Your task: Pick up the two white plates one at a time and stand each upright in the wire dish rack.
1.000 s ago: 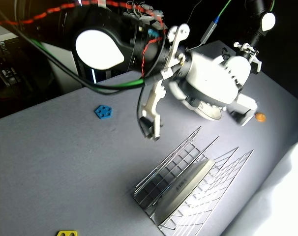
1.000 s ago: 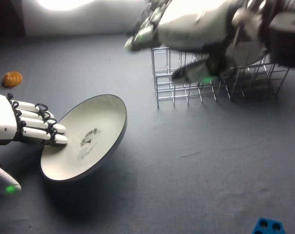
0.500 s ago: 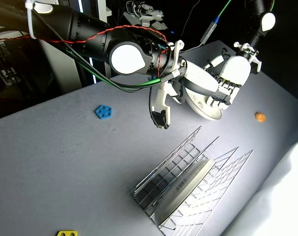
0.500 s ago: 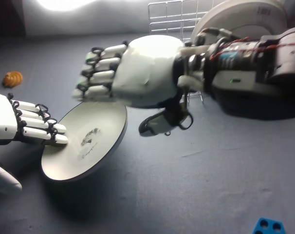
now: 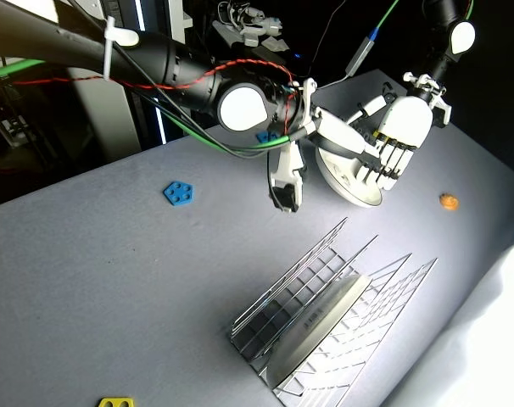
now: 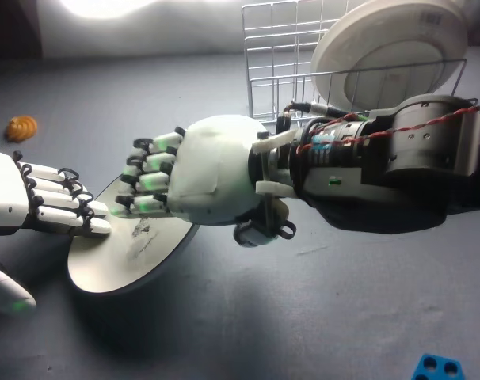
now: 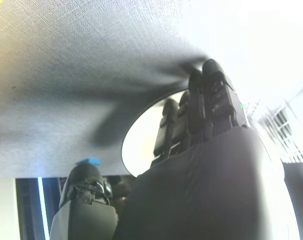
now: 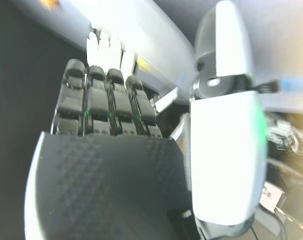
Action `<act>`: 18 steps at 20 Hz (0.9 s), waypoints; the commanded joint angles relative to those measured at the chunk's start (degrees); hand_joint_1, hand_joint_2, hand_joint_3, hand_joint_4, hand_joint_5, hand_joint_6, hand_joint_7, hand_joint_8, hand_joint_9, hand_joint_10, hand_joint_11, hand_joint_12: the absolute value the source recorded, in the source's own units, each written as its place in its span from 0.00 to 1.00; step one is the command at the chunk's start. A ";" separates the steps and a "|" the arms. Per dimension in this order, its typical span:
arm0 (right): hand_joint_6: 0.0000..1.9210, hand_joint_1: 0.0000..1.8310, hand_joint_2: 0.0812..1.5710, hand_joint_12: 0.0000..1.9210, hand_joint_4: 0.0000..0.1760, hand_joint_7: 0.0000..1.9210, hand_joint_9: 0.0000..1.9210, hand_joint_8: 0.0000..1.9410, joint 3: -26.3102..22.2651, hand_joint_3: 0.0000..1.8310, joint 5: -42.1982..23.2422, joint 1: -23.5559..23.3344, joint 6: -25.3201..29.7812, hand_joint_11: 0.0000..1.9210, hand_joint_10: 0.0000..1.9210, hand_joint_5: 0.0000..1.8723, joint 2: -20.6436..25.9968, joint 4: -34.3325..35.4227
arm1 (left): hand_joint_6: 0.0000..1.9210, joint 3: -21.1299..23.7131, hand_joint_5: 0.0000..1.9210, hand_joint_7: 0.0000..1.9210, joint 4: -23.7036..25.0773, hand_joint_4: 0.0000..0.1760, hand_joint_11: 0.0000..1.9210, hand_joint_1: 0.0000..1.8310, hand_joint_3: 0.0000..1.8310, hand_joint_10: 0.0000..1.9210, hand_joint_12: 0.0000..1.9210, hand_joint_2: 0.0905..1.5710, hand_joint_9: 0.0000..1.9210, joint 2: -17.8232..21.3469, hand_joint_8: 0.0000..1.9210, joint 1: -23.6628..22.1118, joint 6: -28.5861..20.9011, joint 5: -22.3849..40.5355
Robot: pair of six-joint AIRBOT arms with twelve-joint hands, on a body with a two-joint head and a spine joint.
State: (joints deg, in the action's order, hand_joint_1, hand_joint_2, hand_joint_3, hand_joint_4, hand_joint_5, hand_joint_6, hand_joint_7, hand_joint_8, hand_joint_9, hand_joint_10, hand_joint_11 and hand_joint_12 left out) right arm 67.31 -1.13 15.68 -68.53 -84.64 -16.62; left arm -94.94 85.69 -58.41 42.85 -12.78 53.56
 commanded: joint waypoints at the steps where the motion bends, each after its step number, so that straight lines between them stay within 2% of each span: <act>1: 0.00 0.66 0.59 0.00 0.00 0.00 0.00 0.00 0.38 0.00 -6.81 -0.09 -0.31 0.00 0.00 0.00 -0.52 -0.14 | 0.00 0.12 0.11 0.10 3.61 0.00 0.00 0.00 0.00 0.00 0.19 0.66 0.08 -0.83 0.00 0.59 -0.01 1.00; 5: 0.00 0.65 0.63 0.00 0.00 0.00 0.00 0.00 3.07 0.01 -7.90 0.57 -0.31 0.00 0.00 0.00 -2.63 0.34 | 0.00 0.13 0.11 0.11 3.61 0.00 0.00 0.00 0.00 0.00 0.22 0.65 0.09 -0.87 0.00 0.60 0.00 0.97; 8: 0.00 0.68 0.65 0.00 0.00 0.00 0.00 0.00 5.70 0.01 -9.32 0.63 -0.31 0.00 0.00 0.00 -4.84 1.46 | 0.00 0.11 0.10 0.10 3.61 0.00 0.00 0.00 0.00 0.00 0.19 0.65 0.07 -0.86 0.00 0.63 0.11 0.94; 11: 0.00 0.65 0.65 0.00 0.00 0.00 0.00 0.00 7.71 0.01 -9.52 0.36 -0.33 0.00 0.00 0.00 -6.77 1.47 | 0.00 0.11 0.11 0.10 3.61 0.00 0.00 0.00 0.00 0.00 0.21 0.65 0.08 -0.87 0.00 0.67 0.28 0.85; 15: 0.00 0.65 0.67 0.01 0.00 0.03 0.01 0.00 8.49 0.00 -10.22 0.17 -0.33 0.01 0.00 0.03 -7.77 1.91 | 0.00 0.07 0.11 0.11 3.59 0.00 0.00 0.00 0.00 0.00 0.22 0.65 0.09 -0.88 0.00 0.79 0.30 0.77; 17: 0.01 0.65 0.69 0.14 0.00 0.08 0.05 0.00 8.48 0.00 -10.31 0.17 -0.33 0.00 0.01 0.08 -7.82 2.59 | 0.00 -0.01 0.10 0.10 3.59 0.00 0.00 0.00 0.00 0.00 0.19 0.65 0.08 -0.88 0.00 0.86 0.30 0.74; 18: 0.01 0.64 0.69 0.28 0.00 0.11 0.09 0.00 8.47 0.00 -10.32 0.18 -0.33 0.00 0.01 0.12 -7.82 2.60 | 0.00 -0.04 0.11 0.10 3.59 0.00 0.00 0.00 0.00 0.00 0.21 0.65 0.08 -0.88 0.00 0.89 0.30 0.70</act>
State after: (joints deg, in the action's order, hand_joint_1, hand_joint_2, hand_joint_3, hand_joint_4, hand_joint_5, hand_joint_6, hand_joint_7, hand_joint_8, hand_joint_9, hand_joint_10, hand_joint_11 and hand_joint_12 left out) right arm 75.75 -5.06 16.62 -68.64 -92.58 -14.15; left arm -95.07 85.60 -58.43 43.03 -12.51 53.63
